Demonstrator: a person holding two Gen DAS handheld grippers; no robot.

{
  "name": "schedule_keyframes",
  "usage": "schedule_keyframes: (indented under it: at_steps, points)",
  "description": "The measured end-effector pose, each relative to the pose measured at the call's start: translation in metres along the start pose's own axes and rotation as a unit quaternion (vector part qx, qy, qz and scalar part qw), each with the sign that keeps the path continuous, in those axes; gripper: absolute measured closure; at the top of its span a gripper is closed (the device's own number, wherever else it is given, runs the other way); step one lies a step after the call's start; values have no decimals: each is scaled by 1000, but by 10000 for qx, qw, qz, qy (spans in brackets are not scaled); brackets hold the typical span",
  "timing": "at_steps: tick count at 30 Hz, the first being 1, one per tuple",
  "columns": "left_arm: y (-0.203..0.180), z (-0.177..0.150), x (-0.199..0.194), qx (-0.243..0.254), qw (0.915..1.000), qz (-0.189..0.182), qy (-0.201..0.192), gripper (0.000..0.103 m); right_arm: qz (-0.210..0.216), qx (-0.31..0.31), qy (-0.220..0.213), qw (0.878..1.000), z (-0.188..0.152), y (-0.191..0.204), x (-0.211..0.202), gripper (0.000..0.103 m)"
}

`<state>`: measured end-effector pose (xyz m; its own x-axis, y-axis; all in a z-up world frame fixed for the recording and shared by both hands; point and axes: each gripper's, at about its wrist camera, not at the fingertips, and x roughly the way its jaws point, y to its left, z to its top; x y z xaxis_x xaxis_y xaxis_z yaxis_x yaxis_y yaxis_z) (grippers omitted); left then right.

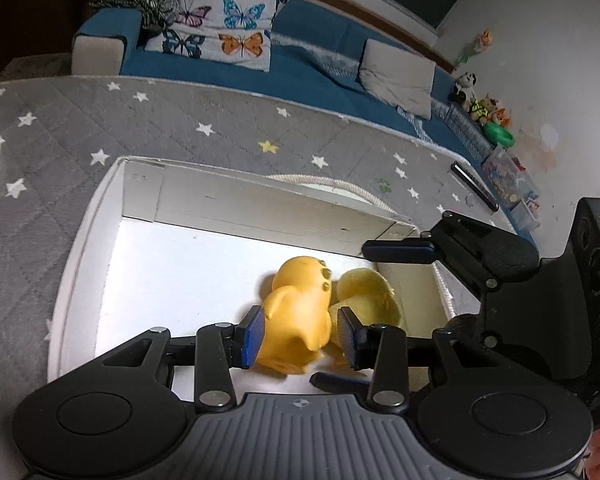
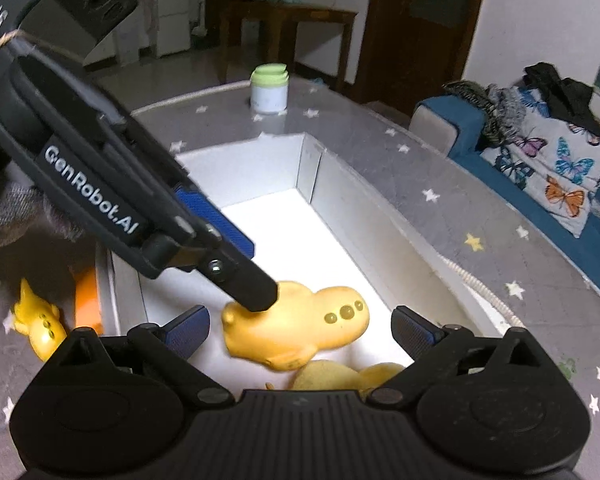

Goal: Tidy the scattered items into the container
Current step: 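Open the left gripper to release the duck into the box, then move the left gripper down onto the yellow Pikachu-like toy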

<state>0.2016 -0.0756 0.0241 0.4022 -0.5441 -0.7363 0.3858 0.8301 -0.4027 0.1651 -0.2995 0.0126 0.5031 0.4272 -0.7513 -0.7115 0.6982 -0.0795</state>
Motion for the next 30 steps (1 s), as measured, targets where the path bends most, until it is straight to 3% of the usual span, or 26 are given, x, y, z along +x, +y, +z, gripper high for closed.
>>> schedule_keyframes:
  at_steps: [10,17,25,30]
  points:
    - [-4,-34,-47,-62,9987,148,-492,61,-418,42,-812,9958,-14,41,-51,2]
    - [1,-70,-73,-176,9963,401,-740,61,-381,-11,-1203,9920,-30,90,-71,0]
    - [17,-116,-92,-550,9941,440,-819,61,-130,89,-1280,9917,-55,145,-63,0]
    - [23,-127,-93,-621,9927,623,-831,61,71,442,-1143,9924,-67,166,-48,0]
